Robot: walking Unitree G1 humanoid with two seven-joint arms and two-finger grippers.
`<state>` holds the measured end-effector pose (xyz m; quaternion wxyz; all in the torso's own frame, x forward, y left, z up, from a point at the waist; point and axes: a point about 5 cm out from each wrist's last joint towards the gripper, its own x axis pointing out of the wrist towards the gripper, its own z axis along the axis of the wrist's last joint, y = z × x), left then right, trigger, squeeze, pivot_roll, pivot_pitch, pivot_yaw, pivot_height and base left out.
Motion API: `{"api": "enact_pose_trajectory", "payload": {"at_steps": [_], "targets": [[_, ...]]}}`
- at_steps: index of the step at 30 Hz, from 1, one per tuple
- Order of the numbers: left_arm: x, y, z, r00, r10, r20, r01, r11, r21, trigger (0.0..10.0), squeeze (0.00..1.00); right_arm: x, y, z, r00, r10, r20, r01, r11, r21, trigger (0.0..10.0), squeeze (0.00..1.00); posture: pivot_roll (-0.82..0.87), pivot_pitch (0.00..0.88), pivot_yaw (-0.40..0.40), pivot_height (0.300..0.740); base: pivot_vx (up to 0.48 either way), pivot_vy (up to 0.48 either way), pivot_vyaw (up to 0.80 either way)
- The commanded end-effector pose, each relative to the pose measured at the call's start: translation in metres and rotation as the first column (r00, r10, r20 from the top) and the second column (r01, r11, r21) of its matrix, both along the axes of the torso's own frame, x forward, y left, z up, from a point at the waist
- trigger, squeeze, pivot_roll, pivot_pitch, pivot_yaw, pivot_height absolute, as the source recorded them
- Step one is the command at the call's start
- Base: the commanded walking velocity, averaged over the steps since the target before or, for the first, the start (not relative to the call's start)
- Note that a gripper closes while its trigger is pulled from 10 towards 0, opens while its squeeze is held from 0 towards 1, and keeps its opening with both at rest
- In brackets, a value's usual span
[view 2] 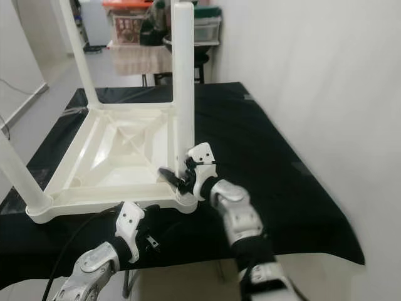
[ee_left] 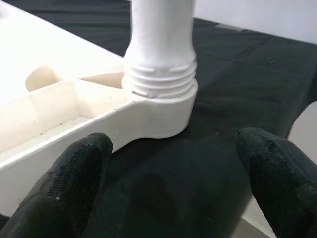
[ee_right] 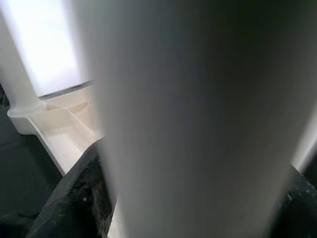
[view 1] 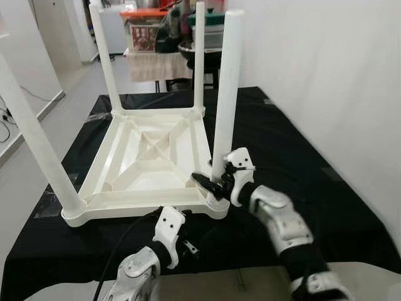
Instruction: Building children table
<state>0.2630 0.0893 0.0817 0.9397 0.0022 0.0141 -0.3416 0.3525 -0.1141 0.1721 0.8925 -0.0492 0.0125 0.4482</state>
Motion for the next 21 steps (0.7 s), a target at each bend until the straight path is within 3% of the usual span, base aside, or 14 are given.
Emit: {"api": "enact_pose_trajectory", "payload": {"at_steps": [1,5,9,10,11,12,16,21], "targets": [[-0.003,0.002,0.001,1.000,-0.002,0.013,0.002,1.000,-0.013,10.0,0.00,0.001,0.002,0.010,0.990,0.136,0.026,-0.135,0.990,-0.027,10.0,0.00,0.02,0.000,-0.046,0.740,0.000,0.000,0.00],[-0.012,0.000,0.005,1.000,-0.023,0.014,0.024,0.995,-0.095,10.0,0.00,0.002,-0.004,0.011,0.966,0.258,-0.005,-0.258,0.965,-0.054,10.0,0.00,0.04,0.000,-0.055,0.740,0.000,0.000,0.00],[-0.020,-0.003,0.006,0.999,-0.043,0.019,0.045,0.991,-0.128,10.0,0.00,0.004,-0.010,0.011,0.952,0.303,-0.034,-0.304,0.951,-0.057,10.0,0.00,0.05,0.000,-0.066,0.740,0.000,0.000,0.00],[-0.023,-0.003,0.008,0.999,-0.041,0.030,0.045,0.990,-0.136,10.0,0.00,0.006,-0.013,0.010,0.954,0.296,-0.052,-0.298,0.953,-0.049,8.9,0.00,0.05,0.000,-0.070,0.740,0.000,0.000,0.00],[-0.023,-0.003,0.008,0.999,-0.041,0.030,0.045,0.990,-0.136,10.0,0.00,0.006,-0.013,0.010,0.954,0.296,-0.052,-0.298,0.953,-0.049,8.9,0.00,0.05,0.000,-0.070,0.740,0.000,0.000,0.00],[-0.026,-0.003,0.010,0.998,-0.039,0.040,0.045,0.989,-0.140,10.0,0.00,0.009,-0.016,0.009,0.959,0.275,-0.068,-0.278,0.960,-0.036,0.0,0.00,0.05,0.000,-0.072,0.740,0.000,0.000,0.00],[-0.032,-0.006,0.015,0.997,-0.044,0.069,0.053,0.990,-0.131,10.0,0.00,0.011,-0.022,0.003,0.963,0.247,-0.106,-0.250,0.968,-0.015,0.0,0.00,0.05,0.000,-0.073,0.740,0.000,0.000,0.00],[-0.047,-0.011,0.022,0.992,-0.044,0.119,0.055,0.994,-0.090,10.0,0.00,0.004,-0.032,-0.022,0.965,0.205,-0.162,-0.206,0.979,0.009,0.0,0.00,0.04,0.000,-0.066,0.740,0.000,0.000,0.00]]}}
